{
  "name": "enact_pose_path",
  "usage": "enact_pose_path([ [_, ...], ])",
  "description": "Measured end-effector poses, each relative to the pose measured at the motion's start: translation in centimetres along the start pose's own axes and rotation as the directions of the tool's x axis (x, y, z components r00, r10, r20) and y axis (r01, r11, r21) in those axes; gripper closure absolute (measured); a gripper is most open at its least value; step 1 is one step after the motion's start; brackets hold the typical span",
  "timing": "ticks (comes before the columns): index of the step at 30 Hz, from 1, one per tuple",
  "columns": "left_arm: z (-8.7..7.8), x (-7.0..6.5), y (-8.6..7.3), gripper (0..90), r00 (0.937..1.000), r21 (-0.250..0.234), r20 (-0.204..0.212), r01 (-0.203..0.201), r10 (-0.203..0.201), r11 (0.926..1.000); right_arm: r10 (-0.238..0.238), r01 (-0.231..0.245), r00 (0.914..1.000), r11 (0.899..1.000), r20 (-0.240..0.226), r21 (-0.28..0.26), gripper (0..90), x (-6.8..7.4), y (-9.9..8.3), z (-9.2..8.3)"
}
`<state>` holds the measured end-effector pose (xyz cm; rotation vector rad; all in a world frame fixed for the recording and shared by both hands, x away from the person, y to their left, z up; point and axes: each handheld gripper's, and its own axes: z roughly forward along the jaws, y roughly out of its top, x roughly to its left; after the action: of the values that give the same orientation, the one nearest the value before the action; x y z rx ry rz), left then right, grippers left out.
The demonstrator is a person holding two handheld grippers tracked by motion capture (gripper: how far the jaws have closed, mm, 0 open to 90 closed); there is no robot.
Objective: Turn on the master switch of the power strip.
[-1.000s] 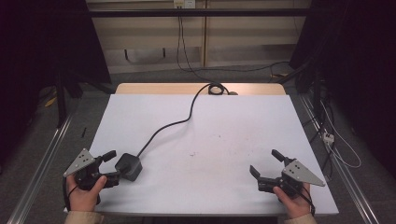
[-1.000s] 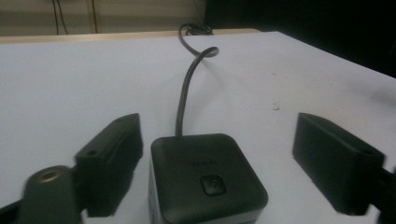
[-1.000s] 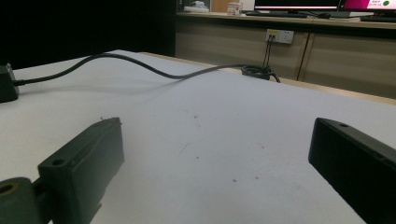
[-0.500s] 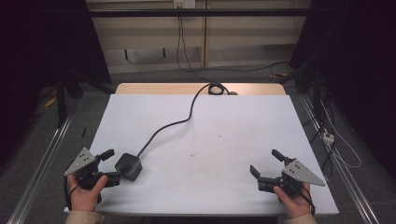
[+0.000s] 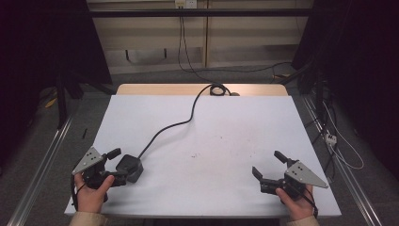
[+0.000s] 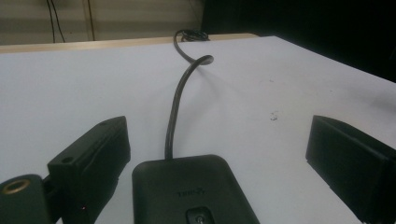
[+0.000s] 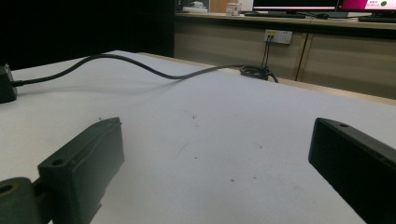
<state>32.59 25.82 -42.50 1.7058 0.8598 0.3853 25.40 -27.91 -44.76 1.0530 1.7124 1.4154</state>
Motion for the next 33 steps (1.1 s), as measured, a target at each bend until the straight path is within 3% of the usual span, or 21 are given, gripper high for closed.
enact_pose_path([
  [33,3.0,-1.6,0.5,6.0,0.9988,0.001,0.042,-0.027,0.027,0.9996,-0.002,0.002,1.0,1.0,0.0,-0.003,3.3,0.0,0.0,-0.1],
])
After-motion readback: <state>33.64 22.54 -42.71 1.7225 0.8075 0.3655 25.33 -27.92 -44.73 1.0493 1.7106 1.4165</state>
